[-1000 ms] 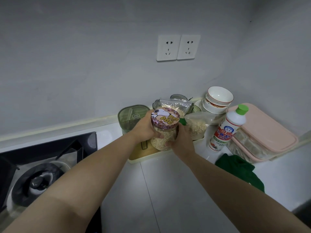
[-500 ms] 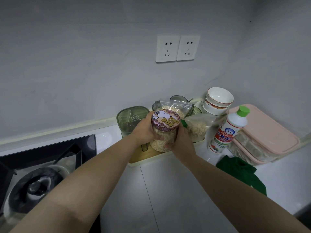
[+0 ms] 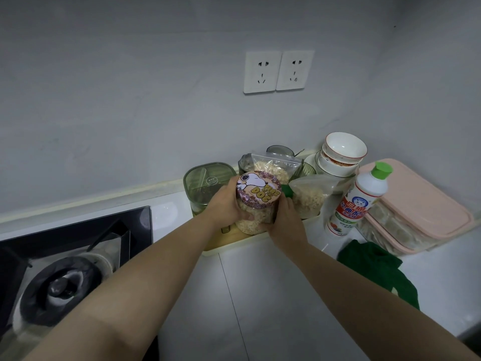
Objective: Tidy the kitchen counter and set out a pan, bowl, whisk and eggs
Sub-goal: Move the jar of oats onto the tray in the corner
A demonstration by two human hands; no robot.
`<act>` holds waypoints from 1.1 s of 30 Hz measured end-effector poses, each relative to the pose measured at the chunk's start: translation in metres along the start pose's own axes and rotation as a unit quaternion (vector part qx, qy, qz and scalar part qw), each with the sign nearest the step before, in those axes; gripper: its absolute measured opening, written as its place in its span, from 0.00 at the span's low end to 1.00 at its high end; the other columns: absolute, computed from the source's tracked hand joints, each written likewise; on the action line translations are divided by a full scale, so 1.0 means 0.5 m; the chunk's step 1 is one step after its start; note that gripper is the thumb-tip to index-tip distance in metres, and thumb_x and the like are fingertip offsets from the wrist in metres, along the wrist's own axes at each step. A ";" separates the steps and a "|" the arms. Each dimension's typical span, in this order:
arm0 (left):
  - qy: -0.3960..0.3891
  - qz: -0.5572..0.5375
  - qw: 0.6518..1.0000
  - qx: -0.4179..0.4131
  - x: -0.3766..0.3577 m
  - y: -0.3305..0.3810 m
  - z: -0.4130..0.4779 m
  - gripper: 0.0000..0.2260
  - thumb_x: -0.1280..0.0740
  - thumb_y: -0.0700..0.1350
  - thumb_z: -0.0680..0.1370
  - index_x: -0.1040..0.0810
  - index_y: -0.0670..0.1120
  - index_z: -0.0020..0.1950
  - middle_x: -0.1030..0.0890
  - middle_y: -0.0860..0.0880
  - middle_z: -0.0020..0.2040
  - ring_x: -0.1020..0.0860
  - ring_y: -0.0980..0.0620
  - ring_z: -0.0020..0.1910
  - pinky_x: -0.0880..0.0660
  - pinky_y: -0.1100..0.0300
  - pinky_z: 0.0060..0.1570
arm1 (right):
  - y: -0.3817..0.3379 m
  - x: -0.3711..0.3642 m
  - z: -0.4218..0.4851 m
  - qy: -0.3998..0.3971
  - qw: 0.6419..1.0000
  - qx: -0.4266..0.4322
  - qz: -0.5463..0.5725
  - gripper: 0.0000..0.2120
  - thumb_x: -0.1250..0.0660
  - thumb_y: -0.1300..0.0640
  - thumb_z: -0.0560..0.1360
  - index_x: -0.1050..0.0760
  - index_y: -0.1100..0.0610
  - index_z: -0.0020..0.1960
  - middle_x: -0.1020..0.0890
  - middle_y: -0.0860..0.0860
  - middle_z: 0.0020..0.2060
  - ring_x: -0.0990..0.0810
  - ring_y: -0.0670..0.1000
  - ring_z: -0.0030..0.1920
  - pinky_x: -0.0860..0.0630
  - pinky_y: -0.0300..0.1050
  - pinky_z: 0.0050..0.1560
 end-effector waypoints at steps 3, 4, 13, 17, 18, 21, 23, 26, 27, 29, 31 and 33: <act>-0.011 0.016 1.000 0.006 0.002 -0.004 -0.003 0.48 0.19 0.46 0.61 0.43 0.51 0.75 0.27 0.49 0.66 0.30 0.48 0.66 0.33 0.56 0.64 | -0.001 0.022 0.000 0.006 1.000 0.016 0.004 0.43 0.25 0.54 0.67 0.44 0.56 0.75 0.32 0.54 0.66 0.30 0.57 0.65 0.27 0.52 0.58; -0.017 0.011 1.000 0.007 0.004 -0.003 -0.004 0.48 0.19 0.45 0.63 0.45 0.51 0.75 0.27 0.49 0.67 0.30 0.47 0.66 0.33 0.56 0.65 | -0.006 0.033 0.000 0.017 0.999 0.027 0.009 0.43 0.25 0.54 0.68 0.45 0.54 0.76 0.32 0.53 0.66 0.31 0.56 0.65 0.28 0.53 0.59; -0.009 0.053 0.999 0.000 0.007 0.005 -0.017 0.48 0.22 0.45 0.67 0.51 0.53 0.77 0.26 0.47 0.67 0.27 0.44 0.64 0.30 0.52 0.63 | -0.038 0.065 0.009 0.021 0.992 0.099 -0.078 0.31 0.29 0.52 0.72 0.34 0.55 0.72 0.35 0.53 0.71 0.34 0.56 0.69 0.28 0.57 0.61; -0.002 0.095 0.995 0.020 0.006 0.011 -0.021 0.47 0.24 0.48 0.68 0.52 0.56 0.77 0.25 0.45 0.65 0.25 0.43 0.62 0.26 0.50 0.59 | -0.054 0.074 0.002 0.013 0.989 0.108 -0.101 0.30 0.31 0.52 0.74 0.36 0.56 0.73 0.36 0.53 0.72 0.34 0.57 0.69 0.30 0.55 0.61; 0.004 0.101 0.995 0.024 0.007 0.013 -0.025 0.46 0.24 0.49 0.69 0.52 0.57 0.77 0.25 0.45 0.65 0.25 0.43 0.61 0.26 0.50 0.59 | -0.056 0.077 -0.001 0.010 0.987 0.110 -0.114 0.31 0.32 0.52 0.74 0.38 0.56 0.74 0.37 0.53 0.72 0.34 0.57 0.69 0.30 0.55 0.62; 0.026 0.122 0.992 0.021 0.011 0.017 -0.046 0.40 0.28 0.51 0.72 0.48 0.58 0.76 0.25 0.45 0.64 0.27 0.44 0.63 0.28 0.51 0.60 | -0.059 0.086 -0.019 -0.002 0.982 0.110 -0.152 0.34 0.32 0.54 0.74 0.42 0.56 0.75 0.40 0.54 0.74 0.39 0.58 0.71 0.33 0.54 0.65; 0.036 0.147 0.988 0.007 0.013 0.025 -0.068 0.36 0.30 0.51 0.74 0.47 0.56 0.76 0.27 0.45 0.66 0.31 0.44 0.67 0.31 0.52 0.64 | -0.062 0.094 -0.038 0.008 0.983 0.104 -0.152 0.34 0.33 0.57 0.73 0.42 0.58 0.75 0.40 0.57 0.74 0.40 0.59 0.72 0.36 0.55 0.68; 0.061 0.213 0.974 -0.037 0.023 0.050 -0.109 0.32 0.34 0.49 0.76 0.45 0.51 0.77 0.33 0.45 0.72 0.37 0.45 0.71 0.38 0.53 0.69 | -0.069 0.101 -0.066 0.032 0.979 0.123 -0.161 0.32 0.34 0.58 0.72 0.39 0.61 0.74 0.37 0.60 0.72 0.37 0.61 0.71 0.36 0.57 0.69; 0.073 0.247 0.965 -0.057 0.026 0.062 -0.123 0.32 0.35 0.49 0.77 0.45 0.50 0.77 0.36 0.46 0.74 0.40 0.46 0.73 0.40 0.53 0.71 | -0.072 0.104 -0.075 0.036 0.977 0.132 -0.165 0.32 0.34 0.59 0.71 0.38 0.61 0.73 0.36 0.60 0.72 0.37 0.61 0.71 0.36 0.58 0.69; 0.099 0.305 0.943 -0.084 0.031 0.080 -0.153 0.32 0.37 0.50 0.78 0.47 0.49 0.78 0.42 0.46 0.77 0.45 0.46 0.75 0.45 0.51 0.73 | -0.084 0.112 -0.095 0.051 0.972 0.147 -0.178 0.31 0.33 0.59 0.70 0.36 0.61 0.72 0.34 0.60 0.71 0.36 0.61 0.70 0.37 0.58 0.70; 0.120 0.336 0.931 -0.081 0.036 0.094 -0.181 0.32 0.39 0.52 0.78 0.50 0.50 0.78 0.47 0.47 0.78 0.49 0.46 0.77 0.49 0.48 0.74 | -0.101 0.121 -0.110 0.067 0.965 0.160 -0.196 0.31 0.32 0.58 0.69 0.35 0.61 0.70 0.34 0.59 0.71 0.36 0.61 0.71 0.41 0.58 0.71; 0.149 0.360 0.916 -0.091 0.045 0.108 -0.213 0.31 0.39 0.52 0.78 0.49 0.50 0.78 0.48 0.46 0.78 0.51 0.46 0.77 0.49 0.45 0.74 | -0.126 0.126 -0.128 0.061 0.960 0.171 -0.212 0.30 0.33 0.56 0.71 0.36 0.60 0.71 0.38 0.58 0.73 0.40 0.59 0.73 0.47 0.59 0.72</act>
Point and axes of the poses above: each hand's wrist, its own z-axis towards the middle knuckle, its own x-axis out of the back of the hand, y = z × x, the point moved 4 cm from there along z, towards the middle knuckle
